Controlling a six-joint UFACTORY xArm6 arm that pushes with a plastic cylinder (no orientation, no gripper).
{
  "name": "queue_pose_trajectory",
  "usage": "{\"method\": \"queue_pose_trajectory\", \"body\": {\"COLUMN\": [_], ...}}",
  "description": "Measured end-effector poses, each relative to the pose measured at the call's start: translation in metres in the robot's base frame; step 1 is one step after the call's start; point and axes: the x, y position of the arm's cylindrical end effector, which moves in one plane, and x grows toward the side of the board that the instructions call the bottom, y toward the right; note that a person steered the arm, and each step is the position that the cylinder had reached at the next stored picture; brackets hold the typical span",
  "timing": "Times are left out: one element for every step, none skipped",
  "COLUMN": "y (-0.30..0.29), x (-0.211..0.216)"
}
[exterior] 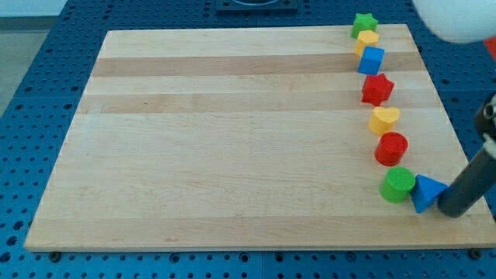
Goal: Push the green circle towards center left
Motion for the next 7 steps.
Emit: {"method": "queue_pose_trajectory", "body": {"y": [0.023, -0.023, -0.074, -0.099, -0.084, -0.082, -0.122], "x": [-0.019, -0.041, -0.025, -0.025, -0.021, 0.003, 0.012]}}
